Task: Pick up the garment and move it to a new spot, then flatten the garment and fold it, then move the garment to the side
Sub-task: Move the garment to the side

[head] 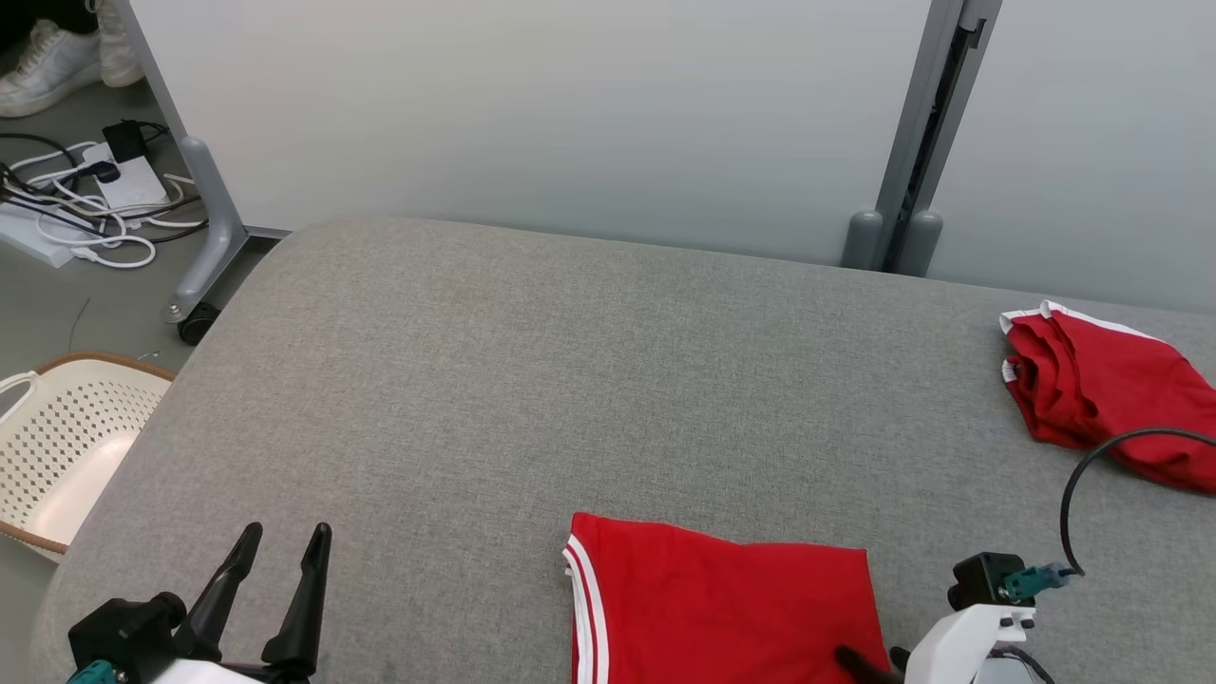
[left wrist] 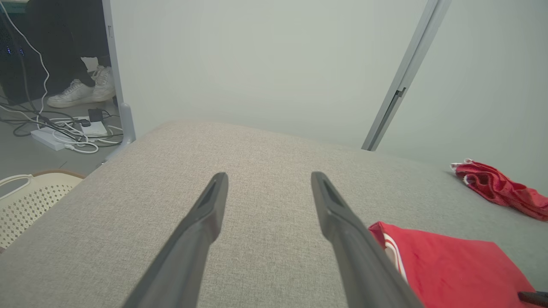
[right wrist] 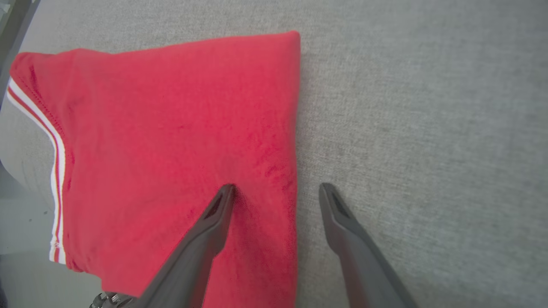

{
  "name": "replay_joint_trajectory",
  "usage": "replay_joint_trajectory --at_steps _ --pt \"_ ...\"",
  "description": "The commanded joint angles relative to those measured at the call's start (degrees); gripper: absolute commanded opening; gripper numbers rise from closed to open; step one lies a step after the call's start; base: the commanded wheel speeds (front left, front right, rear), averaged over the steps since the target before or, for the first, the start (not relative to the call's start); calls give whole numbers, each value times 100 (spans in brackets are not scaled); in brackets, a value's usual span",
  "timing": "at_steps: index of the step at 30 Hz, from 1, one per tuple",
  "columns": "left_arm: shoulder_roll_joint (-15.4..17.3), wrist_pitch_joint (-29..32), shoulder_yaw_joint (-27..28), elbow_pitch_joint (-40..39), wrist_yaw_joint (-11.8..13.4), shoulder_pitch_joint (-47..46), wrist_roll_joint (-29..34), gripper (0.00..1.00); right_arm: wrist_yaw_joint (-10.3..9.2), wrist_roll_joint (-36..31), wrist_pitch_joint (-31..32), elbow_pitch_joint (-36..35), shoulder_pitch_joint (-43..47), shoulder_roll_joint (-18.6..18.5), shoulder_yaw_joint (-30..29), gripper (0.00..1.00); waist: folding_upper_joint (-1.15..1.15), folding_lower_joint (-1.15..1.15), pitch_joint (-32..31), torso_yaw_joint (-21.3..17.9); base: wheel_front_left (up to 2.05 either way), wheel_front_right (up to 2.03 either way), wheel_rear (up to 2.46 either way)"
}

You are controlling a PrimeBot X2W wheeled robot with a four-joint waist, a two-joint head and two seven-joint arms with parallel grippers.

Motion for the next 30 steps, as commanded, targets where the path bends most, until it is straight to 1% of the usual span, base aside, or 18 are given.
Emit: replay_joint_trajectory --at_steps 1,7,13,14,15,16,17,18,25,30 --pt "25 17 4 12 -27 -94 -10 100 3 37 93 70 -38 21 -24 100 0 0 8 18 0 0 0" --pt "33 7 -14 20 -36 -127 -21 100 1 52 295 317 -137 81 -139 100 0 0 40 82 0 0 0" --pt "31 5 -28 38 -43 -160 -28 100 3 320 165 397 -297 106 89 100 0 0 64 139 0 0 0" --pt "30 5 -31 40 -43 -163 -28 100 3 381 98 388 -329 110 134 77 0 0 65 147 0 0 0" --pt "30 4 -32 44 -43 -157 -30 100 3 437 26 394 -367 104 174 45 0 0 65 152 0 0 0" --pt "32 4 -35 47 -41 -147 -32 100 3 473 -34 411 -388 102 217 33 0 0 64 155 0 0 0" --pt "33 3 -35 51 -37 -138 -33 100 3 487 -82 429 -407 98 248 15 0 0 62 157 0 0 0" --pt "33 3 -37 53 -32 -136 -34 100 3 493 -133 442 -427 91 263 0 0 0 58 157 0 0 0" --pt "31 -5 -27 37 1 -94 -41 100 3 526 -304 499 -581 73 372 0 0 0 29 106 0 0 0" --pt "30 -13 -35 2 -3 -104 -20 100 3 526 -460 329 -778 -67 579 0 0 0 43 -12 0 0 0"
